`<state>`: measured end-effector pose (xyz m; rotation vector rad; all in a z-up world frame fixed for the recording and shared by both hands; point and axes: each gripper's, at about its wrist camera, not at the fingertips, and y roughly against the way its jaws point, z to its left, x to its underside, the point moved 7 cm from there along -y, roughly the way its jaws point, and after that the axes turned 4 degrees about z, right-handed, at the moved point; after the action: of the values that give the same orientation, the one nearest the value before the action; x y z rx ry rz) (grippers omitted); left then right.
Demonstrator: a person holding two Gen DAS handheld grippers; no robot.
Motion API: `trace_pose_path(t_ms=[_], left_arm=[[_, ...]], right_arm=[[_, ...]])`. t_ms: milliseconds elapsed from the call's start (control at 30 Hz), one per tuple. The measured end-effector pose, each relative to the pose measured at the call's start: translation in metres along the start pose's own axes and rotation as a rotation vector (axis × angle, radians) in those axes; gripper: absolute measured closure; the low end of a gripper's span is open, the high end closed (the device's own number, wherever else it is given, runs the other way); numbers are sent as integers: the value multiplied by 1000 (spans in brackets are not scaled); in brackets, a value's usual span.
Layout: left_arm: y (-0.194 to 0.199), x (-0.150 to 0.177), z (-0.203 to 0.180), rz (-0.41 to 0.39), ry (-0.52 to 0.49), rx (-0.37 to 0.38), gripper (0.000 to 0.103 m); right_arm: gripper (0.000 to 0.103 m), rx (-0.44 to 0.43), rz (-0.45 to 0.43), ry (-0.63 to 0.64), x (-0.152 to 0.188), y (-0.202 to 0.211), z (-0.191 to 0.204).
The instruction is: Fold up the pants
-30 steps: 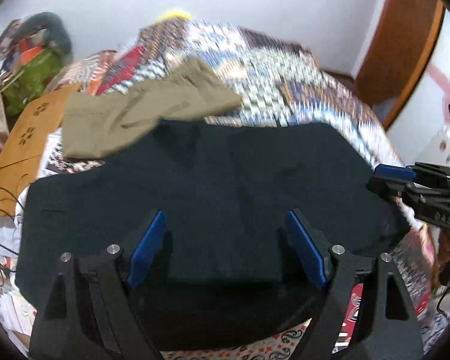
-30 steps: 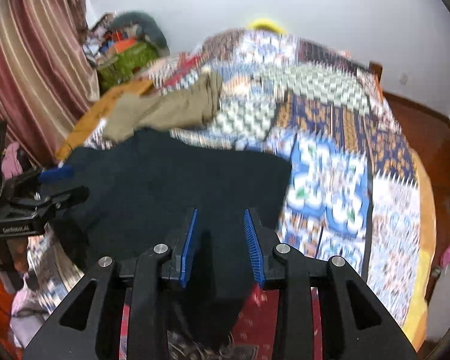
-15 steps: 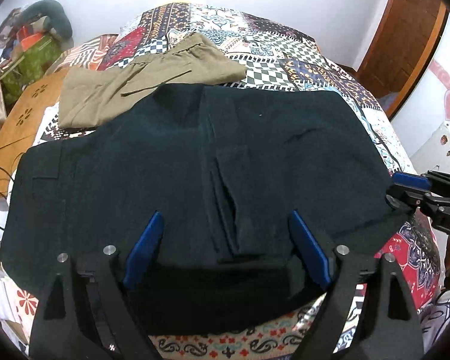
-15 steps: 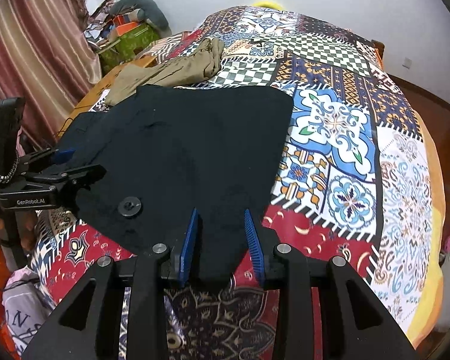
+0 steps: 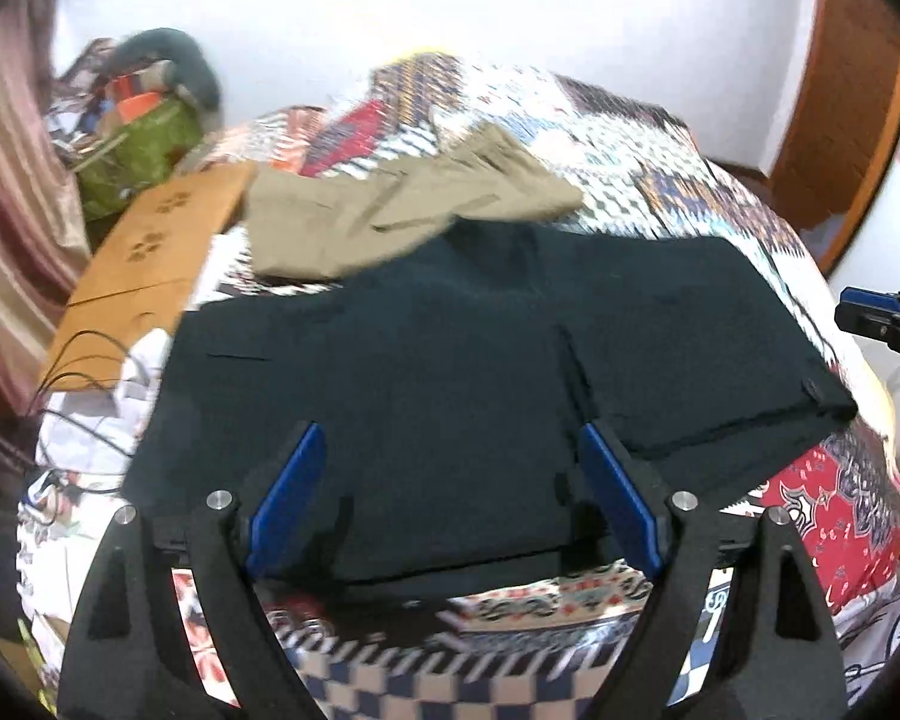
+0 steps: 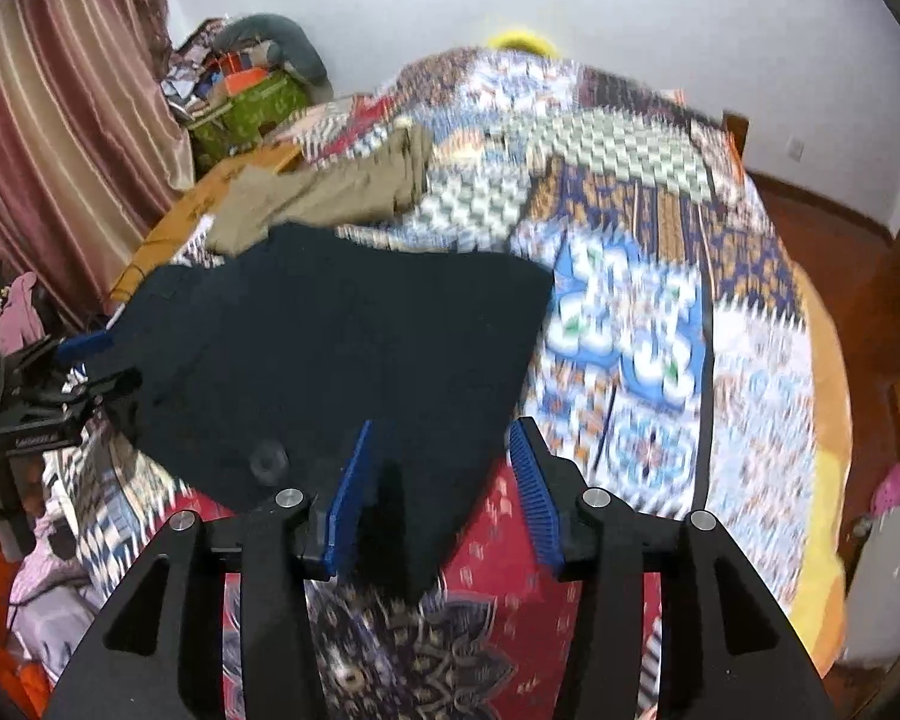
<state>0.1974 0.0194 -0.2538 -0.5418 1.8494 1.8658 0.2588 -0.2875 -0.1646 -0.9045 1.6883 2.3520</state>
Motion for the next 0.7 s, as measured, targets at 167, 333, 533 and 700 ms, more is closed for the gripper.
trace_pose_path(t_ms=[167, 333, 533, 700], left_arm=[[21, 1, 37, -45, 87, -40, 16], [23, 20, 82, -32, 195, -66, 16], [7, 60, 125, 31, 366, -70, 16], [-14, 89, 135, 97, 473, 9, 16]], right_arm=[[53, -11, -55, 65, -26, 1, 25], [53, -58, -45, 111, -33, -12, 55], [53, -79, 19, 184, -24, -40, 88], [53, -81, 82, 216, -11, -60, 101]])
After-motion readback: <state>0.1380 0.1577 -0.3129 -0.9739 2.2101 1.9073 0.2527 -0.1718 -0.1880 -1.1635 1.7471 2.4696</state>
